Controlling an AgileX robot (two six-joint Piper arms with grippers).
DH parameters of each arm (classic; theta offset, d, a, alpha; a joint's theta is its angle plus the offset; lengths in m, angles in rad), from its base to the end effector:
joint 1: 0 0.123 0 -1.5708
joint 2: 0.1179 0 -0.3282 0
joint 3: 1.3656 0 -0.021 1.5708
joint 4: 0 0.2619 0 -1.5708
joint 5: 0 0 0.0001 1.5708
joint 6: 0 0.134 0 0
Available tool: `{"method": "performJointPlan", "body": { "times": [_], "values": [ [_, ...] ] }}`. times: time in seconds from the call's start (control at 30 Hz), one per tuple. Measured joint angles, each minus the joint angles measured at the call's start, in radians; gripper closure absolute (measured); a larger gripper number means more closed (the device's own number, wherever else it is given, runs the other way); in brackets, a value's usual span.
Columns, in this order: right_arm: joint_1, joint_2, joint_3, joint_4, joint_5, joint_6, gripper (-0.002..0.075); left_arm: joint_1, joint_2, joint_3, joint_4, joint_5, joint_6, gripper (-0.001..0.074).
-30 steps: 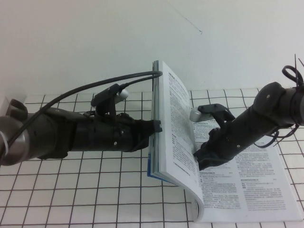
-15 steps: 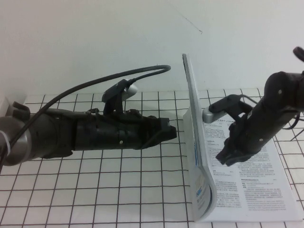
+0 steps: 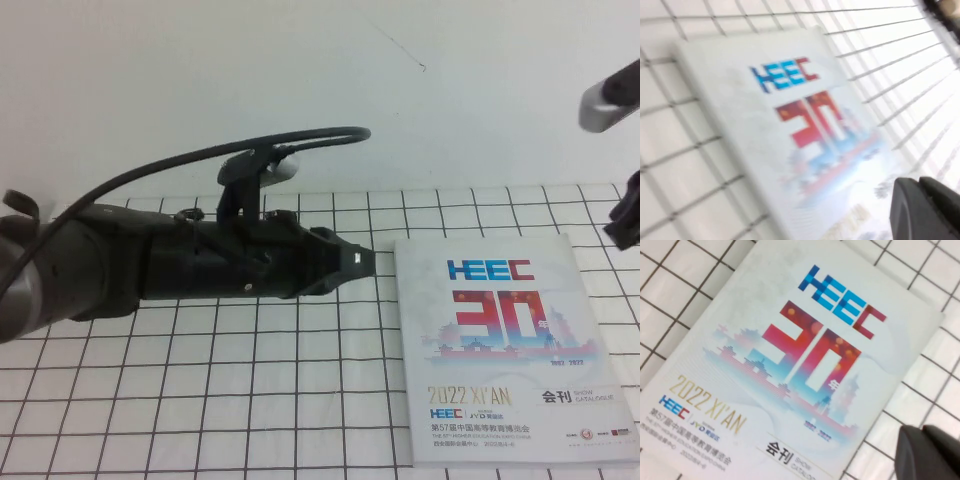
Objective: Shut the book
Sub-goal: 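Close the open booklet and leave it lying on the table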
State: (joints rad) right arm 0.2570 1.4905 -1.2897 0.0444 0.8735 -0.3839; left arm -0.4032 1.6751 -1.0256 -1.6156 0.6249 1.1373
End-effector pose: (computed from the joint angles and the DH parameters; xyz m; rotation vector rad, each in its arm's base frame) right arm 0.3361 0.0930 0.3304 -0.7830 2.4336 0.0056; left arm 0.3361 -0.2286 0.2664 0.3094 2.1939 -1.1728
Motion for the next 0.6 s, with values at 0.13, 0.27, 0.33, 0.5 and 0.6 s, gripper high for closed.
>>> {"method": "performJointPlan", "body": {
  "times": [0.13,0.27,0.33,0.5,0.6],
  "values": [
    [-0.002,-0.112,0.002,-0.044,0.07,-0.002,0.0729,0.0,-0.082,0.0,0.219,-0.125,-0.073,0.0738],
    [-0.002,-0.217,0.012,-0.087,0.105,-0.002,0.0729,0.015,-0.185,0.0,0.579,-0.206,-0.285,0.0738],
    [-0.002,-0.273,0.031,-0.117,0.11,-0.002,0.0729,0.04,-0.238,0.0,0.724,-0.201,-0.415,0.0738],
    [-0.002,-0.408,0.125,-0.164,0.1,0.004,0.0729,0.128,-0.365,0.0,1.067,-0.139,-0.677,0.0738],
    [-0.002,-0.501,0.204,-0.17,0.067,0.012,0.0729,0.164,-0.445,0.0,1.287,-0.121,-0.822,0.0738]
  ]
}}
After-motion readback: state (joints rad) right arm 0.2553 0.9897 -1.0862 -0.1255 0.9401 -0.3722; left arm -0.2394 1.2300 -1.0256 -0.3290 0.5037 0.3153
